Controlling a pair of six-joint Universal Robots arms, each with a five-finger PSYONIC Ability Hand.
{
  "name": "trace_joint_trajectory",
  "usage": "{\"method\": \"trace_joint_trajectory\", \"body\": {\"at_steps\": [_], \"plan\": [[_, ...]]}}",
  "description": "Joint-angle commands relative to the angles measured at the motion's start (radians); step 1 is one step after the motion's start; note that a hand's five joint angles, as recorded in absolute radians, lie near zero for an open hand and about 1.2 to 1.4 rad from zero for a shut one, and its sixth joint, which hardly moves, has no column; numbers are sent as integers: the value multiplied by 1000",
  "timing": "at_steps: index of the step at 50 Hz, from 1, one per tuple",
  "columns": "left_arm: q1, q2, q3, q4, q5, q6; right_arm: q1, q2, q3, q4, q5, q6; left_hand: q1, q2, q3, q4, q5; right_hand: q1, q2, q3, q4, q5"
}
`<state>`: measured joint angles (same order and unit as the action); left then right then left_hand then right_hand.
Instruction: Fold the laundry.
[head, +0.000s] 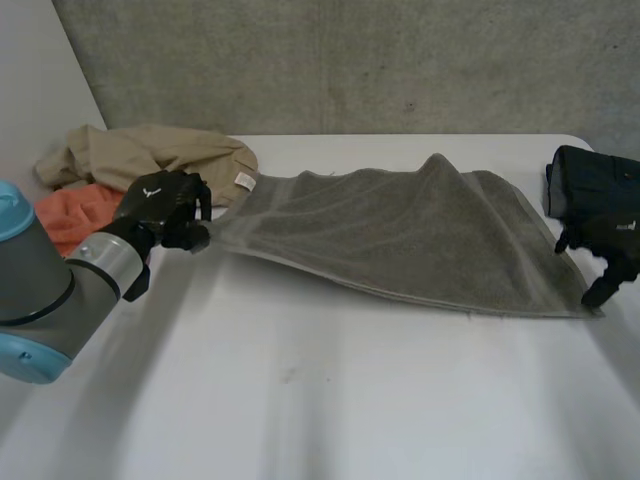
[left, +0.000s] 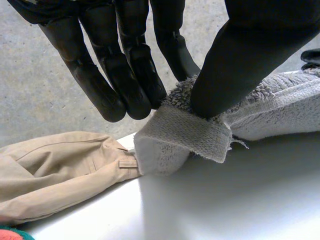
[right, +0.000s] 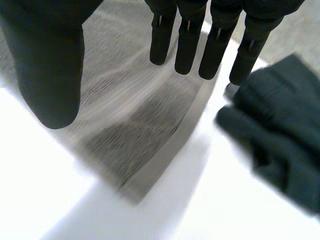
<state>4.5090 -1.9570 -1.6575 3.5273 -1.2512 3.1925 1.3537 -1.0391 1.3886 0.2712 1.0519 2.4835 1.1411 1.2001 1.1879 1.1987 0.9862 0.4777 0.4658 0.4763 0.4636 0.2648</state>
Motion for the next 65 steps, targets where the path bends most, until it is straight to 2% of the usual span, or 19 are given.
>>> {"method": "trace_joint_trajectory", "body": {"at_steps": [1, 5, 11, 23, 37, 39, 42, 46, 50, 54, 57, 58, 61, 62, 65], "plan": [[2, -22, 31, -22, -10, -2, -11, 37, 105, -98, -20, -43, 255, 196, 208, 198, 236, 31, 43, 33, 46, 70], [1, -31, 48, -42, -14, -2, -7, 53, 164, -231, -33, -25, 255, 196, 208, 198, 236, 81, 93, 83, 95, 120], [-2, -34, 59, -57, -14, -2, 4, 76, 185, -335, -36, -5, 255, 196, 208, 198, 236, 158, 169, 159, 172, 196], [-1, -23, 61, -70, -17, -2, 36, 117, 161, -434, -30, 0, 255, 196, 208, 198, 236, 343, 354, 344, 357, 381], [12, -19, 62, -93, -19, 3, 84, 155, 67, -458, 3, 26, 255, 196, 208, 198, 236, 390, 401, 391, 404, 428], [12, -20, 62, -93, -19, 3, 87, 168, 47, -454, 11, 22, 255, 196, 208, 198, 236, 521, 533, 522, 535, 559], [12, -20, 62, -96, -19, 3, 87, 165, 36, -438, 17, 20, 255, 196, 208, 198, 236, 917, 929, 919, 931, 956], [15, -11, 54, -122, -17, 4, 85, 122, 44, -385, 20, 21, 255, 196, 208, 198, 236, 919, 930, 920, 933, 957], [27, 24, 35, -191, -13, 1, 81, 15, 66, -297, 16, 15, 255, 196, 208, 198, 236, 919, 930, 920, 933, 957], [48, 120, -14, -335, 13, 29, 45, -85, 75, -121, 22, -38, 255, 196, 208, 198, 236, 919, 930, 920, 933, 957], [61, 180, -47, -434, 47, 84, 9, -125, 73, 95, 34, -158, 255, 196, 208, 198, 236, 919, 930, 920, 933, 957], [71, 220, -73, -520, 73, 139, -10, -145, 70, 209, 45, -246, 255, 196, 208, 198, 236, 919, 930, 920, 933, 957], [105, 276, -114, -640, 116, 240, -30, -165, 75, 376, 69, -394, 255, 196, 208, 198, 236, 919, 930, 920, 933, 957], [134, 305, -139, -704, 145, 307, -39, -171, 72, 472, 85, -485, 255, 196, 208, 198, 236, 919, 930, 920, 933, 957], [169, 319, -163, -771, 190, 398, -41, -168, 66, 584, 112, -572, 255, 196, 208, 198, 236, 919, 930, 920, 933, 957]]}}
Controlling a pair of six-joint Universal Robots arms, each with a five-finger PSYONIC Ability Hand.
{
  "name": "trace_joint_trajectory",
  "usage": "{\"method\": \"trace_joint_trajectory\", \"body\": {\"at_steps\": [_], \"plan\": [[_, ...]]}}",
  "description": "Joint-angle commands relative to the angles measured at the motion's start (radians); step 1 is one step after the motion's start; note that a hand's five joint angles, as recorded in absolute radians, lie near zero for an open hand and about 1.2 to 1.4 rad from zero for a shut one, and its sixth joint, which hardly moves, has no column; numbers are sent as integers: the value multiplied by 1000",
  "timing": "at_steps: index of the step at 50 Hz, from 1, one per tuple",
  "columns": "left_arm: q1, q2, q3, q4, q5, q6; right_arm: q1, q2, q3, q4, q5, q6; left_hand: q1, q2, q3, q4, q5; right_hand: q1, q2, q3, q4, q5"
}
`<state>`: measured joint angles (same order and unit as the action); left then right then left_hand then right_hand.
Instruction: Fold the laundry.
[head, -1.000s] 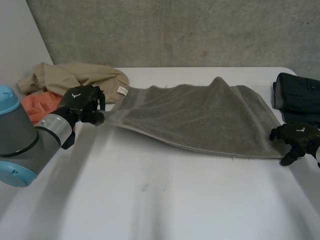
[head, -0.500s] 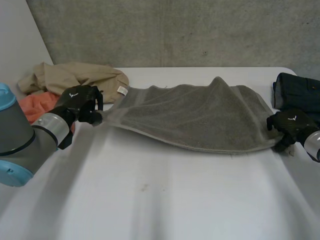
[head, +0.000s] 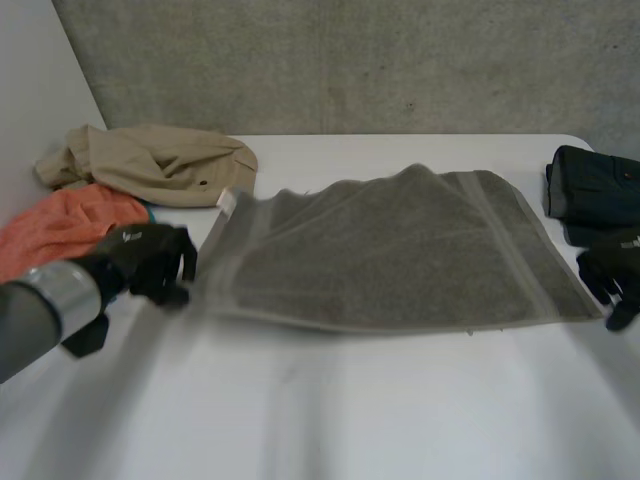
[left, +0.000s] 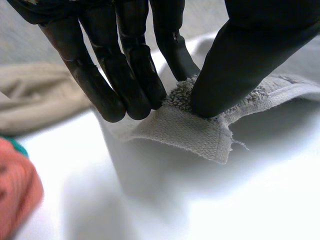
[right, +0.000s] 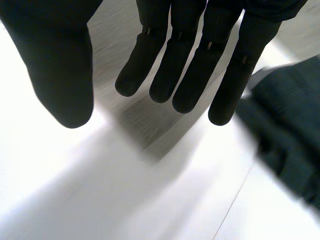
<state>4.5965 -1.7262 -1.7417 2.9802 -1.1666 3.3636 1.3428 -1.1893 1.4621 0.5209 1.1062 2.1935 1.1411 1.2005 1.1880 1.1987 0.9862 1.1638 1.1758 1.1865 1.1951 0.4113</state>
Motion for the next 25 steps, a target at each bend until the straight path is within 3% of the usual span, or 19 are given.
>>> {"method": "trace_joint_trajectory", "body": {"at_steps": [1, 5, 8, 9, 13, 18, 22, 25], "plan": [[94, 68, -85, -233, 125, 281, -22, -9, -20, 347, 75, -276, 255, 196, 208, 198, 236, 232, 220, 210, 201, 810], [85, -51, -53, -222, 113, 370, 22, 23, -61, 279, 86, -194, 255, 196, 208, 198, 236, 232, 220, 210, 201, 810], [71, -125, -4, -222, 78, 372, 48, 36, -78, 187, 73, -114, 255, 196, 208, 198, 236, 232, 220, 210, 201, 810], [58, -163, 34, -221, 59, 352, 56, 45, -80, 126, 60, -69, 255, 196, 208, 198, 236, 232, 220, 210, 201, 810], [30, -236, 126, -202, 35, 257, 67, 48, -33, -65, 0, 50, 255, 196, 208, 198, 236, -283, -295, -306, -314, 295], [19, -240, 220, -147, 13, 117, 67, 46, 69, -301, -62, 120, 255, 196, 208, 198, 236, -642, -654, -665, -674, -64], [-4, -257, 298, -87, -28, 14, 67, 62, 125, -455, -68, 144, 255, 196, 208, 198, 236, -696, -708, -718, -727, -118], [-22, -282, 349, -63, -66, -9, 64, 85, 138, -476, -71, 153, 255, 196, 208, 198, 236, -690, -702, -713, -721, -112]]}}
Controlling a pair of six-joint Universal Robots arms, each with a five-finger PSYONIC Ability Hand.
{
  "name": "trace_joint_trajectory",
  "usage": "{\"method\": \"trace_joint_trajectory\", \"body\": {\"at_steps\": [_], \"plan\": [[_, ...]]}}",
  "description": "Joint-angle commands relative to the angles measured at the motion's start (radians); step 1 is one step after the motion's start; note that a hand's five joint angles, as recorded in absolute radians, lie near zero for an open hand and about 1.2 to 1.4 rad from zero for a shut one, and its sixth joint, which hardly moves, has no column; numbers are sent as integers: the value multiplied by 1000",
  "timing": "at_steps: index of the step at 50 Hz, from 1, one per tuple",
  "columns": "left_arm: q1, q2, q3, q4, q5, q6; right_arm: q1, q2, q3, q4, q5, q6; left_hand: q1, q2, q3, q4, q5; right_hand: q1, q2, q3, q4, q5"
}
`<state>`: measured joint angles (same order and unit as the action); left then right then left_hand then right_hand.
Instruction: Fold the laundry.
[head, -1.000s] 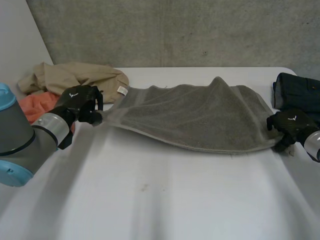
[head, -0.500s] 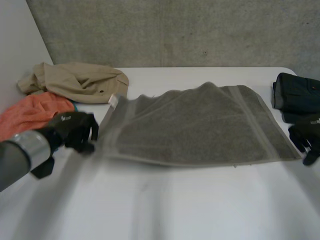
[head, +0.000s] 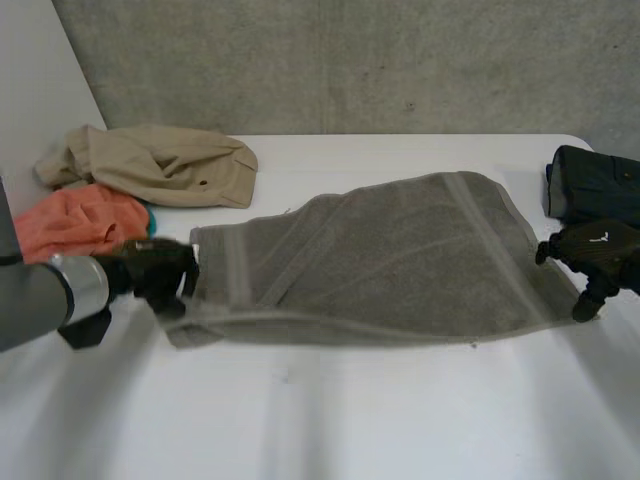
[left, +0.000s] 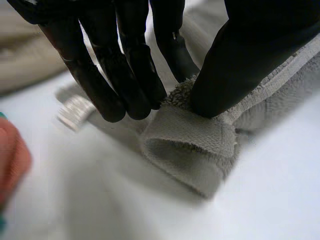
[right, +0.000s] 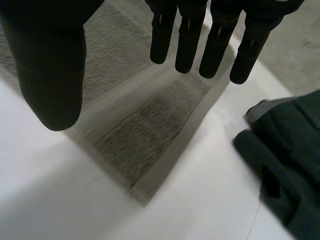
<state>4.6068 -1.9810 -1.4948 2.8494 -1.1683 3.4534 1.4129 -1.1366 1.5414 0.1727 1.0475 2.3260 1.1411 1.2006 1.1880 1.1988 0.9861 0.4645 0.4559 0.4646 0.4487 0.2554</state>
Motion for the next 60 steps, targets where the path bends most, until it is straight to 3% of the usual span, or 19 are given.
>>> {"method": "trace_joint_trajectory", "body": {"at_steps": [1, 11, 23, 36, 38, 41, 44, 51, 55, 60], "plan": [[-37, -33, 114, 73, -77, -99, -8, 40, 59, -127, -14, 21, 255, 196, 208, 197, 236, 15, 24, 15, 31, 50], [-65, -142, 243, 76, -175, -100, -29, 123, 52, -177, -66, 13, 255, 196, 208, 197, 236, 98, 106, 97, 113, 132], [-65, -153, 228, 70, -171, -99, -16, 202, 6, -291, -73, 50, 255, 196, 208, 197, 236, 347, 355, 347, 362, 381], [-56, -139, 197, 70, -156, -99, 27, 221, -38, -337, -38, 96, 255, 196, 208, 197, 236, 388, 397, 388, 404, 423], [-57, -131, 186, 68, -151, -99, 35, 218, -43, -354, -21, 104, 255, 196, 208, 197, 236, 476, 484, 476, 491, 510], [-57, -111, 165, 64, -145, -99, 40, 202, -52, -361, -6, 115, 255, 196, 208, 197, 236, 931, 939, 931, 947, 965], [-56, -87, 140, 59, -136, -99, 38, 170, -49, -351, 2, 124, 255, 196, 208, 197, 236, 932, 940, 932, 948, 966], [-29, 57, -4, -4, -45, -76, -48, -23, -75, -81, -10, 133, 255, 196, 208, 197, 236, 932, 940, 932, 948, 966], [6, 163, -94, -105, 44, 4, -103, -84, -141, 242, -6, 14, 255, 196, 208, 197, 236, 932, 940, 932, 948, 966], [61, 293, -194, -266, 160, 154, -144, -152, -193, 728, 38, -254, 255, 196, 208, 197, 236, 932, 940, 932, 948, 966]]}}
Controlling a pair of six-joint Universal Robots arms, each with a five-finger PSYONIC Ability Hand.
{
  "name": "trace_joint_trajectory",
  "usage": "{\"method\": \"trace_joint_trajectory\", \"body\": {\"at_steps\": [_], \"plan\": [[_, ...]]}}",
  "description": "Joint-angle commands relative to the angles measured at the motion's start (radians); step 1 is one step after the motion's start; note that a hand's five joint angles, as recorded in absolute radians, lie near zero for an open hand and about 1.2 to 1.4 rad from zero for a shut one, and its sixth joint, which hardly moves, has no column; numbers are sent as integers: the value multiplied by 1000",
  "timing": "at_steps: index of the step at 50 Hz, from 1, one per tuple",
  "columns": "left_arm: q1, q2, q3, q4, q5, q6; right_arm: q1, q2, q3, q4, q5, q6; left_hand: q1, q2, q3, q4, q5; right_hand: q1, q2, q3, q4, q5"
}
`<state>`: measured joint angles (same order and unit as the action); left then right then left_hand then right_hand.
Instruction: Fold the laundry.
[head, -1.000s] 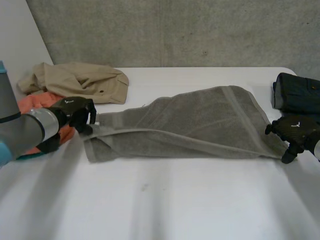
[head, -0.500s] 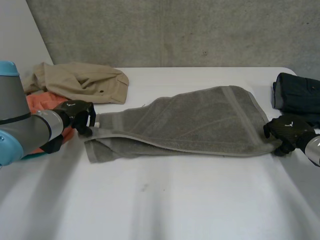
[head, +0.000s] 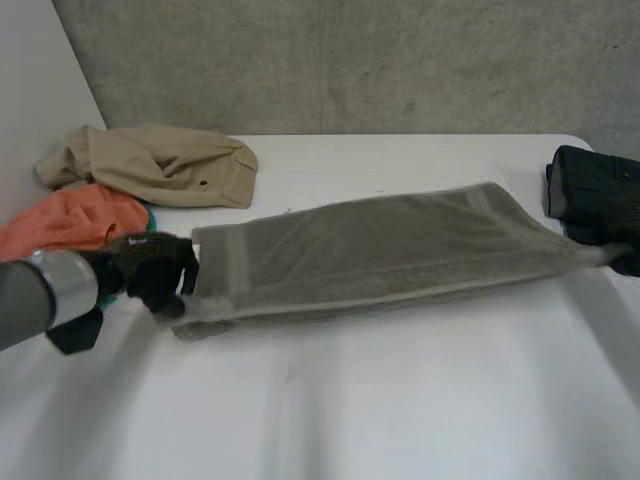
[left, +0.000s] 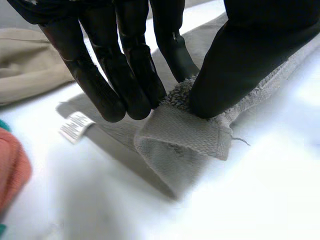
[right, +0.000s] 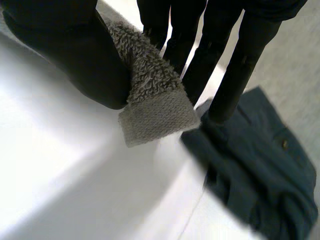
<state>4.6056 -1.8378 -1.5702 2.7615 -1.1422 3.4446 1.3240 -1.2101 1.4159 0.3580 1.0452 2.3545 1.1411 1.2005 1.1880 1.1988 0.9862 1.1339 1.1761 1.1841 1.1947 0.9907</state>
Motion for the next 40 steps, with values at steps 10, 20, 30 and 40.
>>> {"method": "trace_joint_trajectory", "body": {"at_steps": [10, 20, 30, 40], "plan": [[59, 14, -145, -206, 125, 326, 33, 24, -84, 572, 136, -351, 255, 196, 208, 197, 236, 262, 220, 212, 202, 231], [-37, -287, 327, -31, -62, 211, 175, 213, -346, 303, 254, -144, 255, 196, 208, 197, 236, 262, 220, 212, 202, 231], [-106, -215, 704, 453, -126, -116, 205, 94, -517, -385, 308, 403, 255, 196, 208, 197, 236, 262, 220, 212, 202, 231], [-90, -190, 635, 788, -157, -295, 261, 47, -388, -771, 322, 522, 255, 196, 208, 197, 236, 262, 220, 212, 202, 231]]}}
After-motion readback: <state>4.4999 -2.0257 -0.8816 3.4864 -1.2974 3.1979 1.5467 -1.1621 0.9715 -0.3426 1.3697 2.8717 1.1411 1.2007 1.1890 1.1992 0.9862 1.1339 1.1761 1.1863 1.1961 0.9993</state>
